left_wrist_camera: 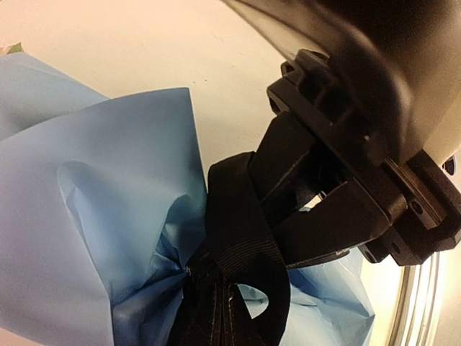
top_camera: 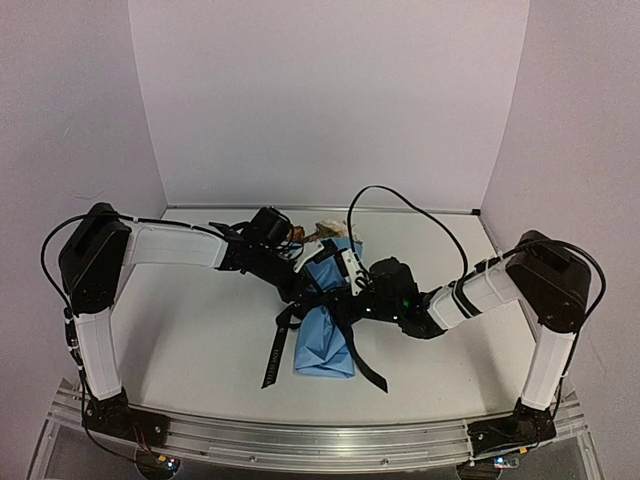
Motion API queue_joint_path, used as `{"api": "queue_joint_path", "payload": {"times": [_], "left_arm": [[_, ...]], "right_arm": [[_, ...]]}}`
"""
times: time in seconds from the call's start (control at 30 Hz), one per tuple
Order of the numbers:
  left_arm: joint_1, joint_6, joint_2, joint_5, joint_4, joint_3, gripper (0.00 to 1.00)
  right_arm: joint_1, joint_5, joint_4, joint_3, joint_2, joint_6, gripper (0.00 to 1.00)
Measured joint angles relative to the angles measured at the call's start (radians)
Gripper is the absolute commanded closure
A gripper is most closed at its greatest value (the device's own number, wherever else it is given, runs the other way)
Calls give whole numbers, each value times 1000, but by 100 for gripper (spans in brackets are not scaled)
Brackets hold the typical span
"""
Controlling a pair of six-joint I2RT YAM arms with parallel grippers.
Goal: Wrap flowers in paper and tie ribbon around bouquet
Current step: Cross the half-tied ribbon over the folded bouquet.
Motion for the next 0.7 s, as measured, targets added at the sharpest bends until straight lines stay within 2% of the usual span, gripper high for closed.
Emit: {"api": "queue_joint_path", "payload": {"times": [0.2,0.4,0.7], "left_arm": [[0,-43,-10,-28,48,-33,100],[0,-70,-18,-89,98,-55,100],[0,-99,-18,-123,144,-55,100]], "right_arm": [[-2,33,5,-22,-20,28,72],[9,33,12,-62,-75,69,62],[26,76,-23,-151,-216,123,56]]}}
